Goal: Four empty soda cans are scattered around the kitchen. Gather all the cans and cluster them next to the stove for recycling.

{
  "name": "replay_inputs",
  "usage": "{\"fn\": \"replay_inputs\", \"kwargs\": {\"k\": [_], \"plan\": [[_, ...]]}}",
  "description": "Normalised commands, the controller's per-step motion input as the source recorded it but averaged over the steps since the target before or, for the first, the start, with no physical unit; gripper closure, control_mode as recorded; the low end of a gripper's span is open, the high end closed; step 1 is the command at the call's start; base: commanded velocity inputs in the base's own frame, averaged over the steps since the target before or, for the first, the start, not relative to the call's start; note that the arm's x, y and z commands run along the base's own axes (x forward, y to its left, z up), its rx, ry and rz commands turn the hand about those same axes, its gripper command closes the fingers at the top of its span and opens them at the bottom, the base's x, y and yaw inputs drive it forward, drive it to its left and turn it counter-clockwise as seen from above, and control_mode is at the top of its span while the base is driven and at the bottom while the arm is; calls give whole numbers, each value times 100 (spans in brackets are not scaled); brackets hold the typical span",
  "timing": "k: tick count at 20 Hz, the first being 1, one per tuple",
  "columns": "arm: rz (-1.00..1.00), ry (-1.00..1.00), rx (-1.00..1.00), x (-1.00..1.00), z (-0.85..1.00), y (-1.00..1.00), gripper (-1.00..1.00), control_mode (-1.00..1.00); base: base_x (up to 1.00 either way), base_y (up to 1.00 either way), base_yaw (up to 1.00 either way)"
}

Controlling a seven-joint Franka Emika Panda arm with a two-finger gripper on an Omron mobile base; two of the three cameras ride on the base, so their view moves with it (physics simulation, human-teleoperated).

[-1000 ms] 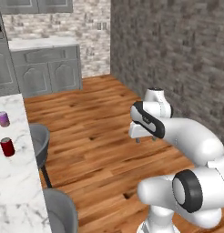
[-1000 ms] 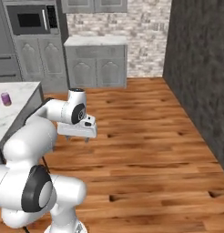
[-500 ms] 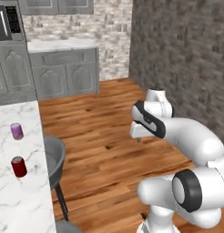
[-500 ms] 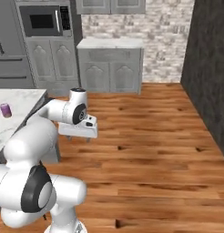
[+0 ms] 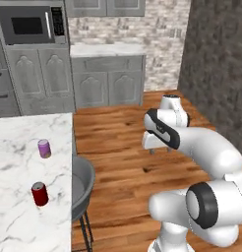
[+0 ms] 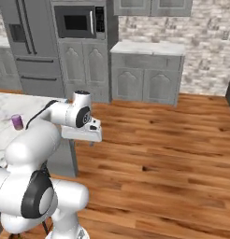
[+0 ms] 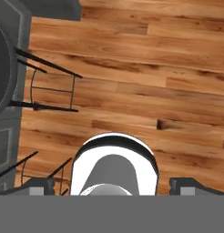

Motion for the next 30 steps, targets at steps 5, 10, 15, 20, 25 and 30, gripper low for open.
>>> {"fn": "replay_inputs", "kwargs": {"k": [5,10,15,20,25,30], "plan": [[0,0,0,0,0,0,-100,100,60,0,46],[0,0,0,0,0,0,-100,100,40,1,61],[0,0,0,0,0,0,-100,100,-2,8,69],[0,0,0,0,0,0,-100,100,-1,11,56],[0,0,0,0,0,0,-100,100,11,2,44],[0,0,0,0,0,0,-100,100,20,0,37]]}}
